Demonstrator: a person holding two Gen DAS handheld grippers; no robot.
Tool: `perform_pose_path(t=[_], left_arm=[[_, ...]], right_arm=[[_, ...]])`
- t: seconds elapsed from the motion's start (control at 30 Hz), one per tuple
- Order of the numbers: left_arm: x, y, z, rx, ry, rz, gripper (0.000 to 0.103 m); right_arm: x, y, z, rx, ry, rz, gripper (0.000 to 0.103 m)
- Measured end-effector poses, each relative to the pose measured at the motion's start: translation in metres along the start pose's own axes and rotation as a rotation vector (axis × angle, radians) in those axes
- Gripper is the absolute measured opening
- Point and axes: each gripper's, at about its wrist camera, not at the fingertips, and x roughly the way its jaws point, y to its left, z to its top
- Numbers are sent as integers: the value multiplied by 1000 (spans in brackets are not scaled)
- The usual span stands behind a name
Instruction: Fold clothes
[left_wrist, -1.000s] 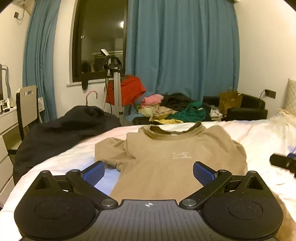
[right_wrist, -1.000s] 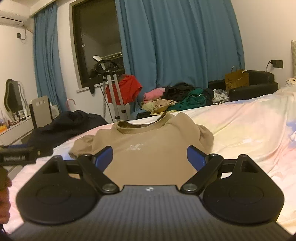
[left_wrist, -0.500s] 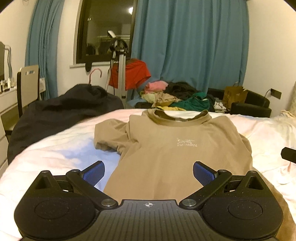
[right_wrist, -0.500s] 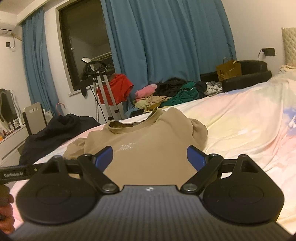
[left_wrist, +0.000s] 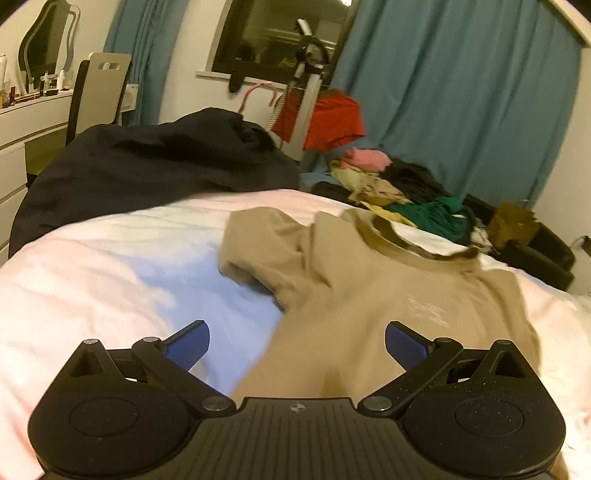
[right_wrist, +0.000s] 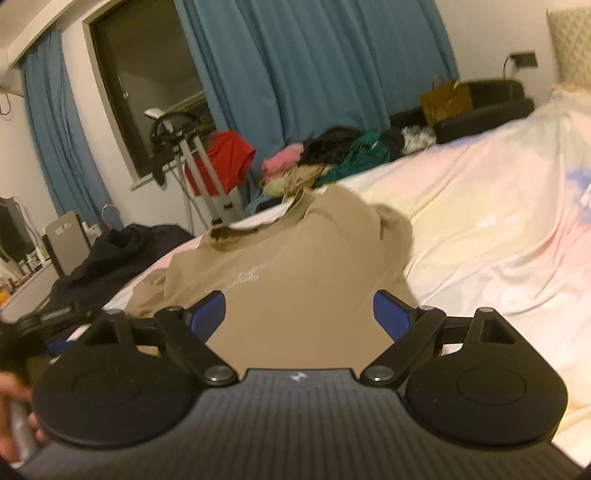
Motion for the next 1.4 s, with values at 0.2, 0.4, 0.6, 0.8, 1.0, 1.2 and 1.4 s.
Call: perform_pose_path(t=[0.2, 0.4, 0.6, 0.8, 1.0, 1.2, 1.4], left_arm=[[67, 46, 21, -299, 35, -43, 94], [131, 83, 23, -604, 78, -130, 88], [173, 73, 45, -600, 75, -154, 73], [196, 70, 63, -529, 63, -30, 5], [165, 60, 103, -233, -145, 178, 4], [184, 46, 99, 76, -101, 369, 15], [132, 55, 74, 32, -4, 300, 55]], right_arm=[[30, -4, -6, 14, 76, -1, 88], [59, -11, -9, 42, 122, 14, 88], [91, -20, -13, 69, 172, 4, 88], [111, -31, -16, 104, 197, -7, 88], [116, -38, -15, 126, 187, -25, 88], [117, -38, -11, 86, 180, -46, 88], [108, -33, -6, 38, 144, -45, 88]])
